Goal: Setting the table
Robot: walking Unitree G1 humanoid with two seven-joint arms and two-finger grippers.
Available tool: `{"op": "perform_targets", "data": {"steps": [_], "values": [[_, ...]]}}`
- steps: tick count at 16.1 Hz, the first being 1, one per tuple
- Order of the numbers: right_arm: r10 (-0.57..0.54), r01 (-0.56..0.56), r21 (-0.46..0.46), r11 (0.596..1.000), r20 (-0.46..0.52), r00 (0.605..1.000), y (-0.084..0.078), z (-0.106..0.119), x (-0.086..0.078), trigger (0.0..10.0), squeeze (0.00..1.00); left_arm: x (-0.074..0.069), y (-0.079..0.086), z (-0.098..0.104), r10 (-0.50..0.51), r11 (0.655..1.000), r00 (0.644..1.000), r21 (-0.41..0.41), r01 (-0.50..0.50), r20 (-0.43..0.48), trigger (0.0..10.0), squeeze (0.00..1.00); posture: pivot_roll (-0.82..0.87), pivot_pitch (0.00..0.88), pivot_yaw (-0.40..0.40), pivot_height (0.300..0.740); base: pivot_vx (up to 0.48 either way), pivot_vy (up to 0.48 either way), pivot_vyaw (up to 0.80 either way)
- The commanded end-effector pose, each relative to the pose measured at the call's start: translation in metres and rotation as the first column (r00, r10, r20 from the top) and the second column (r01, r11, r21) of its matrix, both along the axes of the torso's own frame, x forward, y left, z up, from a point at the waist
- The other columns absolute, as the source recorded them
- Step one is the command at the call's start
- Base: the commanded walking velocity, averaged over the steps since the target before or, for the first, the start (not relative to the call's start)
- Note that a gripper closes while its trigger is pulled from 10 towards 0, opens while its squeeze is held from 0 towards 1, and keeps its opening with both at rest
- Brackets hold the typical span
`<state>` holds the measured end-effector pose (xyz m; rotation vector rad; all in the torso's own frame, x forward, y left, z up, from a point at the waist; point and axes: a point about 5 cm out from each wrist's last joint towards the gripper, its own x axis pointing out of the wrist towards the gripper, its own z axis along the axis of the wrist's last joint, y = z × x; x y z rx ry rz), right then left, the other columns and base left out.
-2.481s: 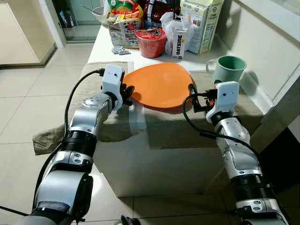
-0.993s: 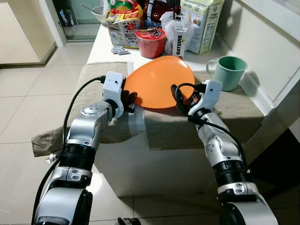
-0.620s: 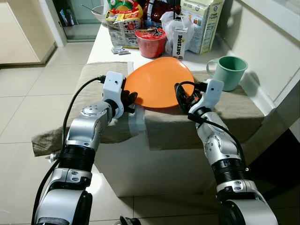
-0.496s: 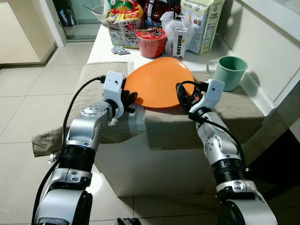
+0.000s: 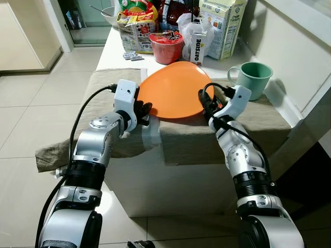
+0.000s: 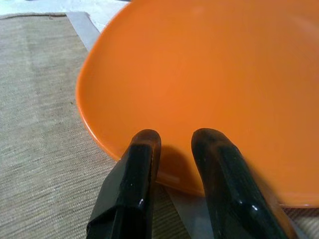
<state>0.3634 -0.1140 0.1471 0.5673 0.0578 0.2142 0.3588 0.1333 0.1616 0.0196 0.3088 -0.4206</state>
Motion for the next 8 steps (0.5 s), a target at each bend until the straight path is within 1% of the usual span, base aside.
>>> {"op": "perform_targets", "data": {"steps": [1, 8], "values": [[0.003, 0.002, 0.047, 0.999, -0.1, 0.995, 0.0, -0.0178, -0.0026, 0.0, 0.0, -0.0064, -0.0068, -0.0185, -0.039, 0.999, 0.995, 0.003, 0.039, -0.09, 10.0, 0.0, -0.14, 0.044, 0.063, 0.74, 0.0, 0.0, 0.0], [0.029, -0.025, 0.041, 0.999, -0.103, 0.994, 0.0019, -0.0185, -0.0036, 0.0, 0.0, -0.0071, -0.0079, -0.0173, -0.044, 0.999, 0.995, 0.0, 0.044, -0.089, 10.0, 0.0, -0.14, 0.049, 0.063, 0.74, 0.0, 0.0, 0.0]]}}
